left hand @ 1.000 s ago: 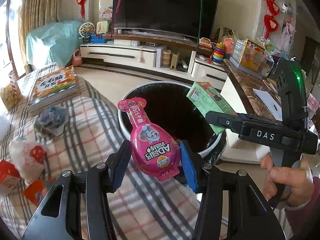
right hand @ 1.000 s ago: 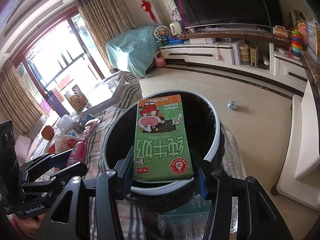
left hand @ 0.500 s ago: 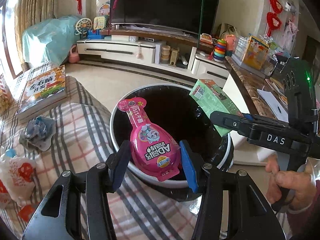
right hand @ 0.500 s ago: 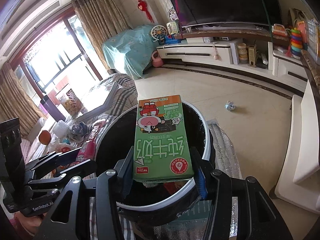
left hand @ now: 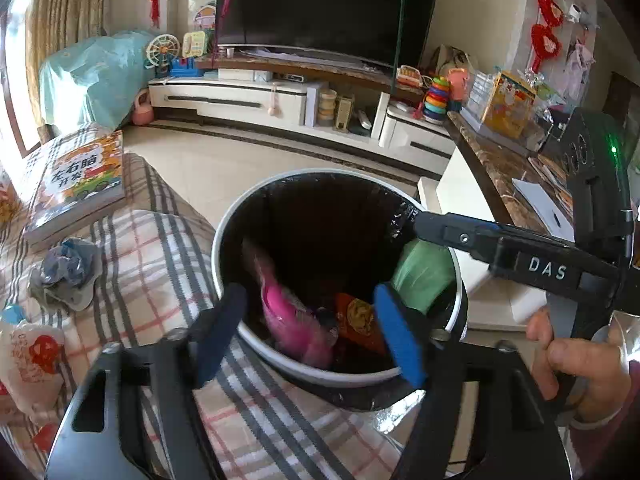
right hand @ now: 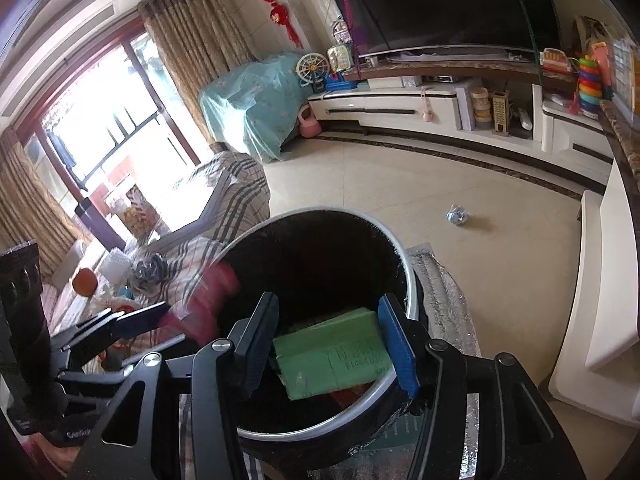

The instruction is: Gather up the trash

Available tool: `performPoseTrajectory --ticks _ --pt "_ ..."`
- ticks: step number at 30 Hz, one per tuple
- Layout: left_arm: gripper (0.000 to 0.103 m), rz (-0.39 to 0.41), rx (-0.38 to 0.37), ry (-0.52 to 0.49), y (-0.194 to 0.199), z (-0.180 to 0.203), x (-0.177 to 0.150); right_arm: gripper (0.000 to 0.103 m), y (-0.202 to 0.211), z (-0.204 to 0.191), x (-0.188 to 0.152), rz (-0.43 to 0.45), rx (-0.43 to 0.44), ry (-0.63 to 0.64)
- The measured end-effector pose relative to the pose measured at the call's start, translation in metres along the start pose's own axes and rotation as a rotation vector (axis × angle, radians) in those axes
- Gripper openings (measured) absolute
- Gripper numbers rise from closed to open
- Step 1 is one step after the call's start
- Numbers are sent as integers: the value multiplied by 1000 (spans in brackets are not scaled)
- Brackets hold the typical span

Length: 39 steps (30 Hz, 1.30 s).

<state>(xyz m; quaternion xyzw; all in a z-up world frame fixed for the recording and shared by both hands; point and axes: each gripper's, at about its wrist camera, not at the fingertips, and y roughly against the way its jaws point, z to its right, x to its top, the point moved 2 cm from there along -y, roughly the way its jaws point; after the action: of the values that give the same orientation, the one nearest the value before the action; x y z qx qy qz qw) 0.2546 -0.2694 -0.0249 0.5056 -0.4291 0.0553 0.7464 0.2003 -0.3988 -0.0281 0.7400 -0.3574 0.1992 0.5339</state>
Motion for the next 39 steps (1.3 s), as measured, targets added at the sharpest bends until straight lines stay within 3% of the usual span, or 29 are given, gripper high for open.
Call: performPoseTrajectory --ticks 2,4,10,22,39 --pt "75 3 -1 9 3 -2 -3 57 5 1 0 16 -2 -11" --pt "75 4 -4 24 8 -5 -7 67 9 1 -3 28 1 -20" --pt "75 15 9 60 29 -16 -29 83 17 -12 -17 52 11 -27" --pt "78 32 62 182 83 -65 -89 97 23 -59 -49 44 101 -35" --pt "78 49 201 354 142 -155 -158 98 2 -151 -90 -42 192 105"
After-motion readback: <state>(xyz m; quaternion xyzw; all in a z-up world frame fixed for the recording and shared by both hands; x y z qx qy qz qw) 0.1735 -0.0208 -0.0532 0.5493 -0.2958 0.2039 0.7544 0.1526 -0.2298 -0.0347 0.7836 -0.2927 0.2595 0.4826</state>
